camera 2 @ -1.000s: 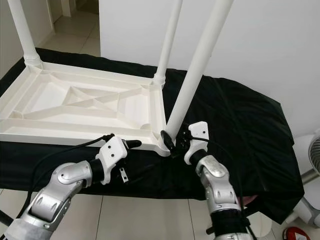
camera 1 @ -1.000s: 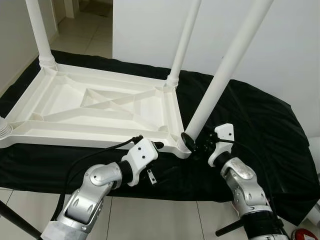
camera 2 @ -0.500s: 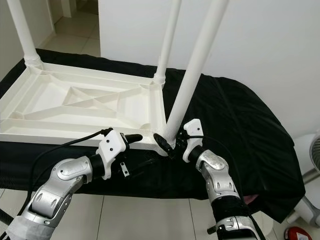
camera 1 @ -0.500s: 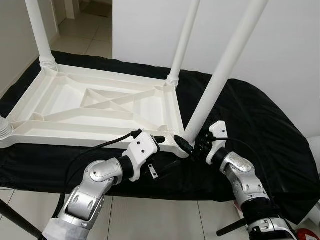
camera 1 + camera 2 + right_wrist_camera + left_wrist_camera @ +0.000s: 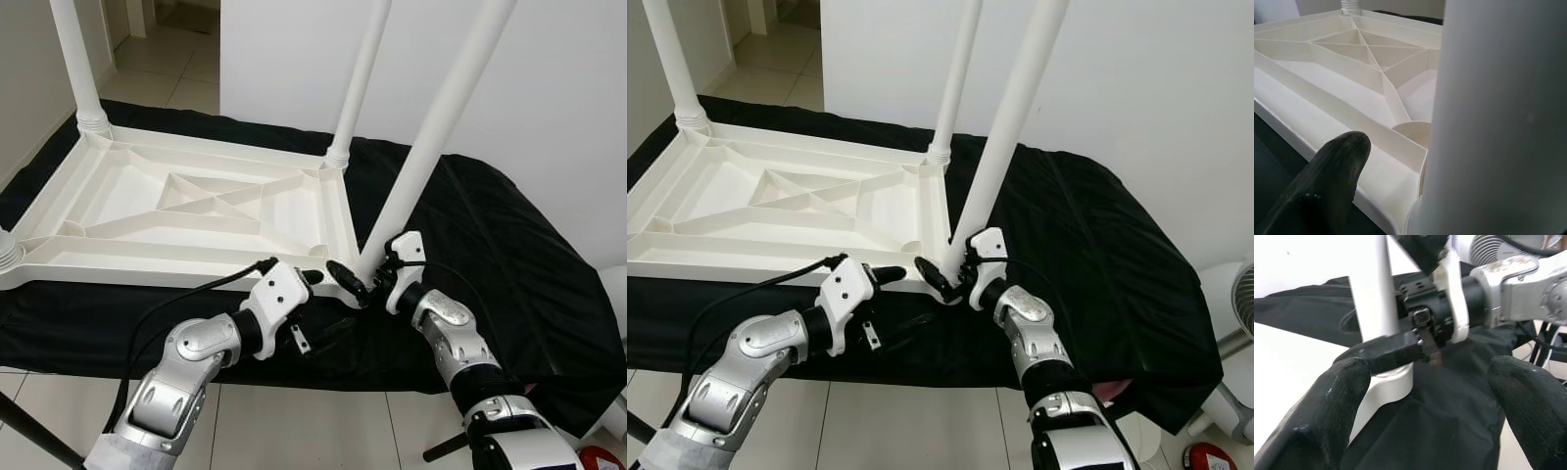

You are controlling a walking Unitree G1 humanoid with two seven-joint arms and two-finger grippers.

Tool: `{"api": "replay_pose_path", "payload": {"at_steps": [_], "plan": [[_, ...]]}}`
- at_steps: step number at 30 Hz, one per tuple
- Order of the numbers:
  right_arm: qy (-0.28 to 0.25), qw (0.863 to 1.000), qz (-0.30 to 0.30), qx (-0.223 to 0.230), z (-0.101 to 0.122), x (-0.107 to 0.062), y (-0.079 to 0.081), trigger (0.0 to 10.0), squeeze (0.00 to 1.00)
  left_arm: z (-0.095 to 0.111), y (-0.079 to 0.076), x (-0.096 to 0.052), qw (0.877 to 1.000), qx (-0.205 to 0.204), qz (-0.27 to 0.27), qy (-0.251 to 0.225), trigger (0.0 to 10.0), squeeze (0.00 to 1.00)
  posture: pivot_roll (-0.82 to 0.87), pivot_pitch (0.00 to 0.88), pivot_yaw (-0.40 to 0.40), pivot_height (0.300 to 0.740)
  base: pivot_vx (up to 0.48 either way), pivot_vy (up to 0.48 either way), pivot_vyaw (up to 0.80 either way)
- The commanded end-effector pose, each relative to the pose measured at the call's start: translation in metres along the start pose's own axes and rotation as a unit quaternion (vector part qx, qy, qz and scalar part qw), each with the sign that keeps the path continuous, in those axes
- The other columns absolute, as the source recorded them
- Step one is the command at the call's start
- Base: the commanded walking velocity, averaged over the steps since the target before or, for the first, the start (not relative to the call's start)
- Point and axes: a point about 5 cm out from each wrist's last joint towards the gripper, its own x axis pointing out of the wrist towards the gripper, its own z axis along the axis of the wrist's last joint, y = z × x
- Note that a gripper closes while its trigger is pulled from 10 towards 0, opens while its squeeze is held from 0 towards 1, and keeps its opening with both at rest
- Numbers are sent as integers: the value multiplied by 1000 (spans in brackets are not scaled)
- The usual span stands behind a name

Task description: Building children table

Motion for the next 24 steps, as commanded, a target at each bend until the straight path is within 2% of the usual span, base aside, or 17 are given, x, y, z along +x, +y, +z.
{"api": "replay_pose_path", "payload": {"at_steps": [1,2,3,4,5,7,8,24], "plan": [[14,1000,5,-7,-4,3,1,8392,0,1,-1,3,1000,-2,30,1,10000,0,82,0,-163,740,0,0,0],[21,1000,5,-7,-6,5,2,6235,0,1,-2,4,1000,-3,29,1,10000,0,83,0,-165,740,0,0,0],[21,1000,5,-7,-6,5,2,6235,0,1,-2,4,1000,-3,29,1,10000,0,83,0,-165,740,0,0,0],[27,1000,6,-6,-9,6,3,4196,0,1,-2,4,1000,-4,29,1,10000,0,82,0,-165,740,0,0,0],[32,999,7,-4,-10,7,3,392,0,1,-3,4,1000,-4,29,1,10000,0,82,0,-169,740,0,0,0],[32,999,7,-4,-10,7,3,392,0,1,-3,4,1000,-4,29,1,10000,0,82,0,-169,740,0,0,0],[37,999,10,0,-12,7,3,0,0,1,-3,4,1000,-5,29,1,10000,0,82,0,-169,740,0,0,0],[63,998,-5,22,-26,-3,2,0,0,0,-8,4,1000,-13,29,-1,10000,0,70,0,-178,740,0,0,0]]}}
